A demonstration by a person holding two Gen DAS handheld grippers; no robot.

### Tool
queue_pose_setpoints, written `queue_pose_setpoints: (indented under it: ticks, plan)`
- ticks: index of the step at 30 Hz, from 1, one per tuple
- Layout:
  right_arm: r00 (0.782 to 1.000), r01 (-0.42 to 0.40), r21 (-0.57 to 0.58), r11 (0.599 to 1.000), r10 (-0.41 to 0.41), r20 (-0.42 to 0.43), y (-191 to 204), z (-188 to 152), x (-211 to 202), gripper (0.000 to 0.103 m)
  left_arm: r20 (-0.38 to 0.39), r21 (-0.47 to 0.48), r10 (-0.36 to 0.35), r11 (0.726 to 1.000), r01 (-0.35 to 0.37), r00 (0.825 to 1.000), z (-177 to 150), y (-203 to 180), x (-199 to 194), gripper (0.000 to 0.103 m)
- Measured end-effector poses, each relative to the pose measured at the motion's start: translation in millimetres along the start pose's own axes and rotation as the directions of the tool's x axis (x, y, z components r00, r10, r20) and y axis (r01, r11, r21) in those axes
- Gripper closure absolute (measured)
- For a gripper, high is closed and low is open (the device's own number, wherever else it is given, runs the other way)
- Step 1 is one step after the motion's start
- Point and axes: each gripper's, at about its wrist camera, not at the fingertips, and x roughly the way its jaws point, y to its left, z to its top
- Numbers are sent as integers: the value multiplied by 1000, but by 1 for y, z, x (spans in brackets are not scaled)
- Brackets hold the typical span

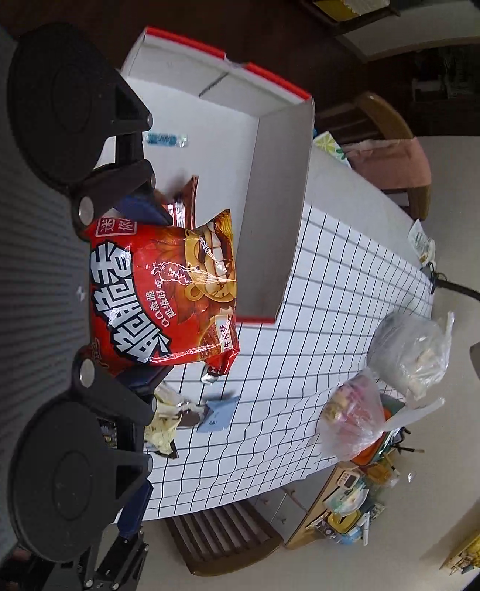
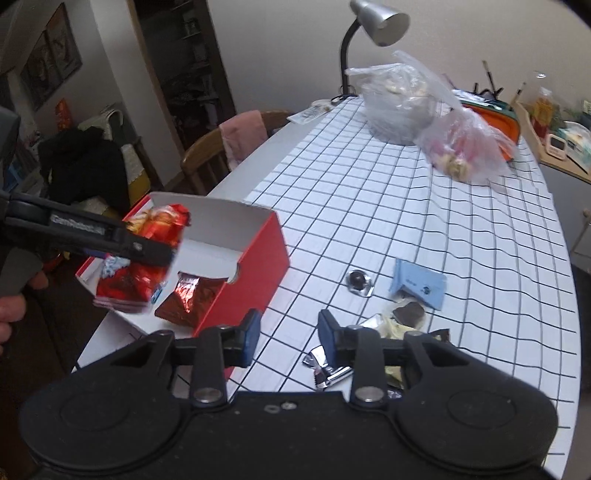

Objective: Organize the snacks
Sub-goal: 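Carry the red chip bag and yellow candy with both tools into the box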

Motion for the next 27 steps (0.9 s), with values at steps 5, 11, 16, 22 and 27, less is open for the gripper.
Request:
queue_pose_setpoints:
  ticks: [5,11,16,22,27]
  plan:
    - [993,33,5,999,-32,-111,-8,-26,37,55,4,-17,-4,1000,4,1000,-9,22,0,28]
    - [973,50,25,998,-43,-227,-19,-68,74,46,-21,2,-18,1000,18,1000,-24,24,7,28]
    - [959,71,-33,997,-77,-273,-14,-86,89,42,-34,18,-29,999,30,999,-34,21,12,28]
    - [948,97,-80,992,-117,-296,-14,-93,101,43,-40,19,-30,999,31,999,-39,21,15,28]
    - [942,108,-92,990,-131,-308,-18,-95,106,49,-45,14,-24,1000,25,999,-40,22,16,28]
